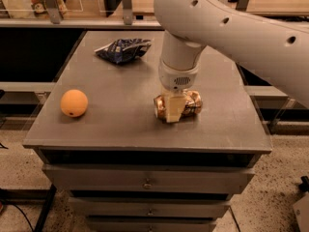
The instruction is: Place orange can upright
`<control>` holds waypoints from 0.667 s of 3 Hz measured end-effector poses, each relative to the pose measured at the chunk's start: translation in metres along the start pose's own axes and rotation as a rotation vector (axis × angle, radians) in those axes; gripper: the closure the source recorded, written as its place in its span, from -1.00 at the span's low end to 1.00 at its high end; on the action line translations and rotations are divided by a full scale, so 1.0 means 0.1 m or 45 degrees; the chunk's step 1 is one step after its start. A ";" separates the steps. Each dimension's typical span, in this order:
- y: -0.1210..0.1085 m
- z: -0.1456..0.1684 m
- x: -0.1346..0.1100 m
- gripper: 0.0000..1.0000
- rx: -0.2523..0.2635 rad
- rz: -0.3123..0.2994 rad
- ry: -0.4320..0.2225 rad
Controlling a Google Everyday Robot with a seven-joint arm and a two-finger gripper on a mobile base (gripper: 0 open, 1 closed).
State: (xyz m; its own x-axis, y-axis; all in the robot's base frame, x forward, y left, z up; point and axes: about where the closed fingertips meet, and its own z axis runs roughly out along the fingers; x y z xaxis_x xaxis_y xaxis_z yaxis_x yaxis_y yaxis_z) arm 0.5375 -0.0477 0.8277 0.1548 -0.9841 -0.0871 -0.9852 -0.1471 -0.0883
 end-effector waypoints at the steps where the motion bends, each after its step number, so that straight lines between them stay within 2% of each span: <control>1: 0.00 -0.19 0.13 1.00 0.040 0.060 0.044; 2: 0.02 -0.47 0.28 1.00 0.087 0.117 0.126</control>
Offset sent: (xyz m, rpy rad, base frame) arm -0.0047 -0.0531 0.0766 -0.1462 -0.1144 -0.1683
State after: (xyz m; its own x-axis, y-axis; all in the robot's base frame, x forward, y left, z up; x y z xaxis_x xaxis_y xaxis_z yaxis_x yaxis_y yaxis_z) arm 0.5366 -0.0797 0.8716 0.0526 -0.9986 0.0000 -0.9870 -0.0520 -0.1523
